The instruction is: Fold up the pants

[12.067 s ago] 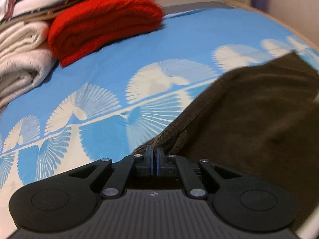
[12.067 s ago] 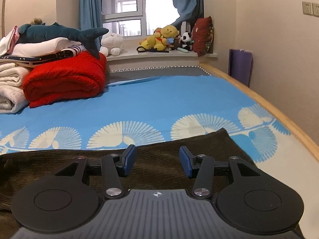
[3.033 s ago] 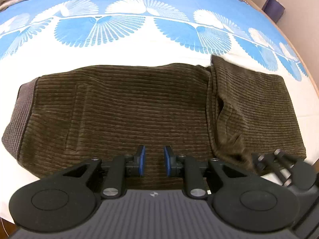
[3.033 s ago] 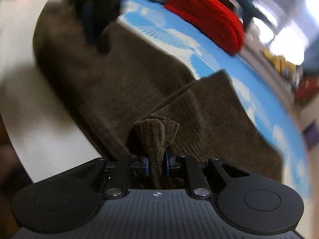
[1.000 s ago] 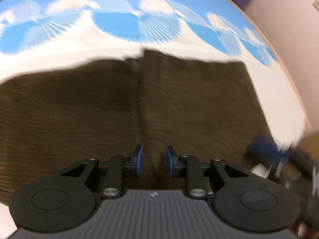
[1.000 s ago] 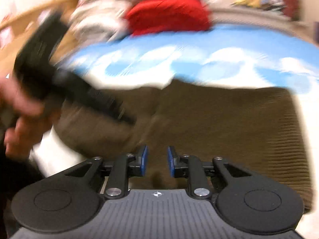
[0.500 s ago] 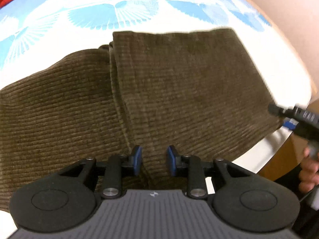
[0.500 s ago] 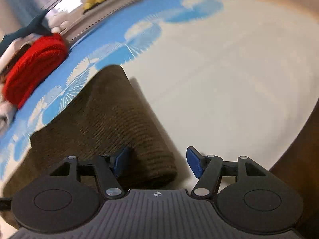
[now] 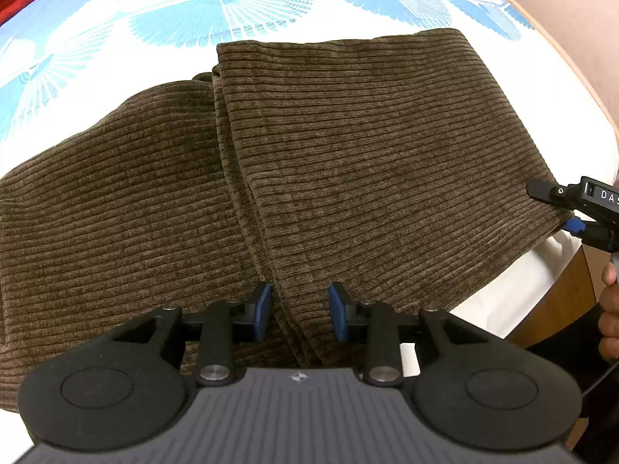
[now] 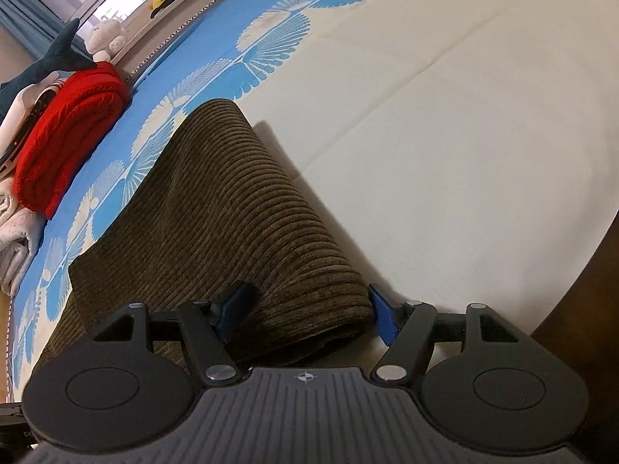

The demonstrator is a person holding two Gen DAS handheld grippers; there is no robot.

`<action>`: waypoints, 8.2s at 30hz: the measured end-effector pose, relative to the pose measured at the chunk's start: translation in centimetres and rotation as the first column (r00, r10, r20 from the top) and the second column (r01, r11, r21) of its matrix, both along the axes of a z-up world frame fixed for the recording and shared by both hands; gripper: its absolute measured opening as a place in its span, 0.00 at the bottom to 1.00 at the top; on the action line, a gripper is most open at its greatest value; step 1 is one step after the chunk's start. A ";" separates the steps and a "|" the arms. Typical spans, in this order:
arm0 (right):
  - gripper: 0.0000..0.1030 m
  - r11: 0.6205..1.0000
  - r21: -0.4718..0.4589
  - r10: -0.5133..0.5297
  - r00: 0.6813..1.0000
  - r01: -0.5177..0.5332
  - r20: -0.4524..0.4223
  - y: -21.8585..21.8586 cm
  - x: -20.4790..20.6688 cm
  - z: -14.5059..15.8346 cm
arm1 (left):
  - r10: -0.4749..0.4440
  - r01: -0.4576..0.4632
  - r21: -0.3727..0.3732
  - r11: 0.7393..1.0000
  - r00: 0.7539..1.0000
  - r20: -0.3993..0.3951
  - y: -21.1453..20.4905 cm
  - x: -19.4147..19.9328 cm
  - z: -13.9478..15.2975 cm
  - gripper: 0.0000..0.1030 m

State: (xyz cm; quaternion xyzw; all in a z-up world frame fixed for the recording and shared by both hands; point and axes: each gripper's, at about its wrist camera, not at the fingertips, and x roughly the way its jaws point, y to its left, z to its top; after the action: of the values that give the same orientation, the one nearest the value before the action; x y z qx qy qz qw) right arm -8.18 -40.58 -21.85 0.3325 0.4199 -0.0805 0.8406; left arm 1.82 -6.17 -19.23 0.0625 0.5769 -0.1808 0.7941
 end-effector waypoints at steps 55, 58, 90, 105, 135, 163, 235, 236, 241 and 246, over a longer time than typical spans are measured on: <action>0.30 0.308 -0.876 0.918 0.357 -0.371 0.172 24.2 -9.5 8.6 | 0.162 -0.121 -0.289 0.950 0.979 0.122 3.4 2.8 7.7 0.37; 0.30 0.316 -0.861 0.919 0.354 -0.398 0.174 24.8 -9.2 8.7 | 0.192 -0.162 -0.256 0.953 0.976 0.098 4.5 3.2 6.8 0.23; 0.72 0.708 -0.194 0.706 0.681 -0.679 0.193 24.4 4.6 5.9 | 0.581 -0.583 -0.287 0.760 0.808 -0.102 38.7 3.4 3.1 0.80; 0.22 0.756 0.026 0.646 0.752 -0.654 0.132 26.4 11.6 1.6 | 0.527 -0.543 -0.313 0.779 0.838 -0.141 35.5 6.9 1.7 0.44; 0.32 0.721 -0.305 0.679 0.723 -0.623 0.126 5.4 14.4 7.4 | -0.050 0.096 -0.275 0.957 0.984 0.170 11.3 11.8 5.6 0.30; 0.39 0.845 -0.423 0.354 0.935 -0.326 -0.015 4.6 26.0 1.3 | 0.170 -0.139 -0.145 0.980 0.959 0.229 8.4 18.6 3.7 0.28; 0.99 0.821 -0.526 0.369 0.909 -0.222 0.192 11.9 -6.3 8.5 | 0.300 -0.323 -0.021 0.946 0.853 0.426 1.9 -9.6 6.2 0.99; 0.99 0.821 -0.527 0.368 0.910 -0.221 0.193 11.9 -6.3 8.5 | 0.303 -0.327 -0.018 0.945 0.852 0.426 1.9 -9.5 6.1 0.99; 0.99 0.812 -0.538 0.377 0.907 -0.225 0.190 11.8 -6.3 8.3 | 0.327 -0.345 -0.033 0.938 0.848 0.417 2.2 -9.0 5.9 0.99; 0.99 0.807 -0.546 0.378 0.907 -0.224 0.186 11.7 -6.3 8.1 | 0.333 -0.351 -0.040 0.936 0.841 0.426 2.1 -8.9 6.1 0.99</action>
State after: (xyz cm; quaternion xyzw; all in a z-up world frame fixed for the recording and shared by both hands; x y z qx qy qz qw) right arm -14.44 -28.93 -13.73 0.0331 0.3049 -0.0046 0.9518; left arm -7.11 -4.10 -13.16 0.0124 0.3947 -0.0067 0.9187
